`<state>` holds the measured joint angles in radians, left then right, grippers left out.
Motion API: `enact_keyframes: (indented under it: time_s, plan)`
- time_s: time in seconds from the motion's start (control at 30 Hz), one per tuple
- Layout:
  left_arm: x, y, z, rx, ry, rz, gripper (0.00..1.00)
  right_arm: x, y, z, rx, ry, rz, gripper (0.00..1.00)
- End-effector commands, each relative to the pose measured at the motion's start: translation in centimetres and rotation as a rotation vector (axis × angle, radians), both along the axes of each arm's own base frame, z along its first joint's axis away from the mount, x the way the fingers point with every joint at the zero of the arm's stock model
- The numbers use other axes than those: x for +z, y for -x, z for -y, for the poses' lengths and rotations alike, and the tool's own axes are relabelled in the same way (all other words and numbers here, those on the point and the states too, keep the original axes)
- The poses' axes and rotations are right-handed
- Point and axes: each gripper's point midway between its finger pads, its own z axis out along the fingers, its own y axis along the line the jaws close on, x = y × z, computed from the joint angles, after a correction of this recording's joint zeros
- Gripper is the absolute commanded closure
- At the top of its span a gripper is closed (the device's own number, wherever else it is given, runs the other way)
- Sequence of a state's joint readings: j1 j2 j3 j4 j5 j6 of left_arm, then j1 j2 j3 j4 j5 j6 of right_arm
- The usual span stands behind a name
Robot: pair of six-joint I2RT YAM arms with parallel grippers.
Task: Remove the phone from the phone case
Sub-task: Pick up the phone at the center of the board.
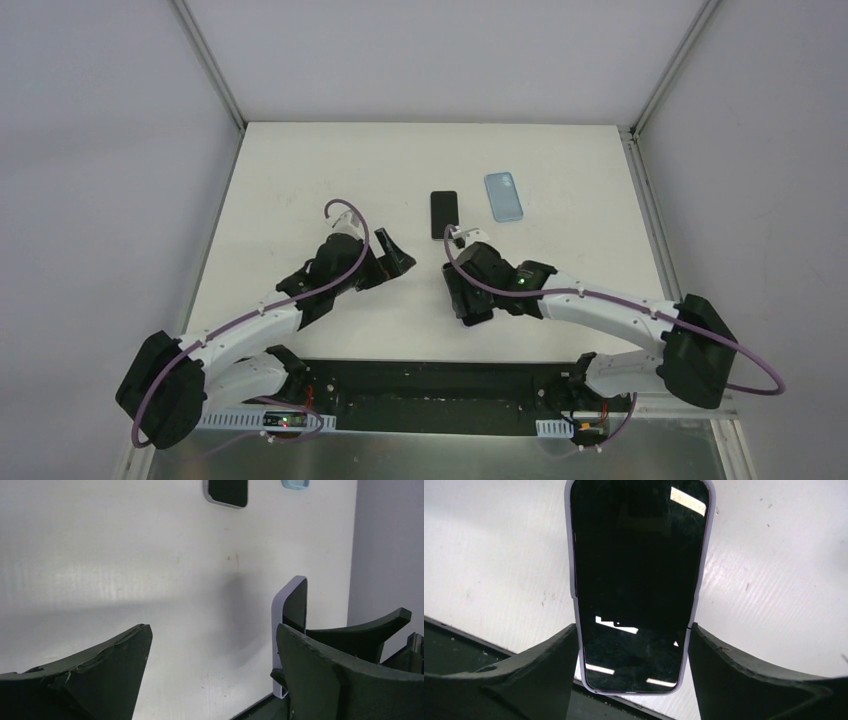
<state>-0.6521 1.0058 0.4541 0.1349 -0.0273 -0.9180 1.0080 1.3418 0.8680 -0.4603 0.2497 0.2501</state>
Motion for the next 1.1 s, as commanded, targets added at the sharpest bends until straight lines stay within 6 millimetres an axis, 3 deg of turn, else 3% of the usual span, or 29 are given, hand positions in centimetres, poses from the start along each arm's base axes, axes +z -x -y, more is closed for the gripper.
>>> enact_keyframes:
  time_s: [0.0,0.1,0.43,0.67,1.07]
  plan:
    - [3.6,-0.4,3.2,-0.153,0.109,0.078,0.01,3.6,-0.5,-0.4,-0.014,-0.130,0.126,1.00]
    - [5.3,0.0,5.2,-0.242,0.196,0.120,0.01,4.5,0.0,-0.2,-0.006,-0.190,0.165,1.00]
    - [8.0,1.1,10.9,-0.442,0.334,0.134,0.02,7.1,0.7,-0.5,0.036,-0.327,0.265,1.00]
    - [8.9,1.3,12.7,-0.478,0.359,0.155,0.06,7.8,0.7,-0.5,0.042,-0.332,0.289,1.00]
    - [7.7,1.6,15.0,-0.507,0.377,0.119,0.20,8.8,0.7,-0.7,0.038,-0.363,0.311,1.00]
